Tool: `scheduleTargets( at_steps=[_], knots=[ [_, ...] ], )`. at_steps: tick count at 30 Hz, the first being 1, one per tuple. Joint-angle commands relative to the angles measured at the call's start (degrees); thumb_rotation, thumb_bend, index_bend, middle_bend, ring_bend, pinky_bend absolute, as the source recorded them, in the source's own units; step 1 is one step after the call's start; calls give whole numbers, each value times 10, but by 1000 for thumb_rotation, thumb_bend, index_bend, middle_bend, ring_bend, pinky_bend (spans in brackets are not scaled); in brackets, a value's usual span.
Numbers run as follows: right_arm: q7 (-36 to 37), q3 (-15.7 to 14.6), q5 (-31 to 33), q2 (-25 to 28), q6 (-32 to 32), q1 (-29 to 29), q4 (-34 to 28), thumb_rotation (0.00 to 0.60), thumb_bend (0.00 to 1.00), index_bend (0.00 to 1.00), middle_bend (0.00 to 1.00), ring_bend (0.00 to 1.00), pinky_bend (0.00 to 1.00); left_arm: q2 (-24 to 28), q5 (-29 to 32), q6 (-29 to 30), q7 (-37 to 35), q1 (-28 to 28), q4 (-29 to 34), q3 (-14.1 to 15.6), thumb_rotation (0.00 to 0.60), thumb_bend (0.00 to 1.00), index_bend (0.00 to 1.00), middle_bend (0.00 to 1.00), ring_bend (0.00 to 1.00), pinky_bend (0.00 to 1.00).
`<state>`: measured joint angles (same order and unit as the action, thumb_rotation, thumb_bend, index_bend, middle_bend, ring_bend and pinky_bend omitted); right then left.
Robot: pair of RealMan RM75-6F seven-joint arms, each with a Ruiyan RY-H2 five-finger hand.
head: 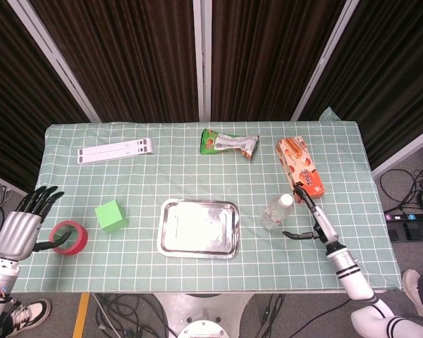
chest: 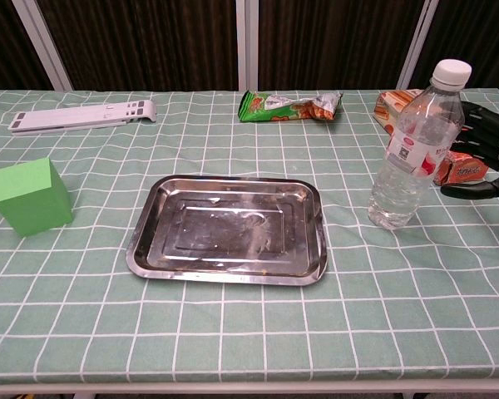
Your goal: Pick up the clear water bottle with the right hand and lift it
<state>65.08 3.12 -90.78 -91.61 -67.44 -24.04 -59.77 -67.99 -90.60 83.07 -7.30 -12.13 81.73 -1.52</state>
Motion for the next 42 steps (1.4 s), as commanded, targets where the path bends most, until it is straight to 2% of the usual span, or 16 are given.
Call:
scheduleTargets(
  at_steps=[1, 7, 11, 12, 15, 18, 21, 25, 35, 42],
  knots=[
    [-10, 0, -1, -9, 17, -17, -1, 600, 0, 0, 10, 0, 0, 1, 0, 1, -1, 1, 0, 1, 406, 234, 182, 187, 96, 163],
    [-6, 1, -9, -23, 39, -50, 5, 600, 0, 0, 36, 0, 12, 5, 4, -1, -3, 3, -3, 2, 406, 235, 182, 187, 97, 163],
    [-19, 9, 1, -38, 41, -60, 12, 600, 0, 24, 112, 20, 86, 5, 5, 2, -4, 6, -4, 2, 406, 234, 182, 186, 96, 164],
    [-23, 11, 4, -42, 41, -61, 13, 600, 0, 63, 149, 46, 114, 5, 5, 3, -4, 6, -4, 2, 405, 234, 182, 186, 96, 163],
    [-36, 16, 16, -51, 44, -63, 16, 600, 0, 292, 293, 170, 221, 4, 4, 3, -3, 6, -4, 2, 408, 234, 182, 186, 96, 163],
    [-46, 19, 24, -54, 48, -65, 17, 600, 8, 432, 379, 246, 295, 3, 4, 3, -3, 7, -3, 3, 407, 234, 182, 187, 97, 163],
    [-53, 23, 31, -55, 48, -66, 16, 600, 48, 528, 442, 300, 358, 4, 4, 3, -4, 8, -3, 4, 407, 235, 182, 187, 97, 164],
    [-68, 30, 37, -53, 38, -67, 3, 600, 91, 607, 496, 349, 411, 3, 4, 4, -5, 8, -4, 3, 408, 234, 183, 187, 96, 164],
    [-130, 70, 51, -28, 29, -91, -108, 600, 102, 640, 525, 375, 436, 6, 6, 8, -8, 12, -3, 2, 408, 234, 182, 187, 97, 164],
    [-190, 126, 66, -17, 28, -129, -192, 600, 120, 651, 538, 393, 455, 11, 7, 8, -5, 13, 2, 2, 411, 235, 182, 187, 96, 164]
  ],
)
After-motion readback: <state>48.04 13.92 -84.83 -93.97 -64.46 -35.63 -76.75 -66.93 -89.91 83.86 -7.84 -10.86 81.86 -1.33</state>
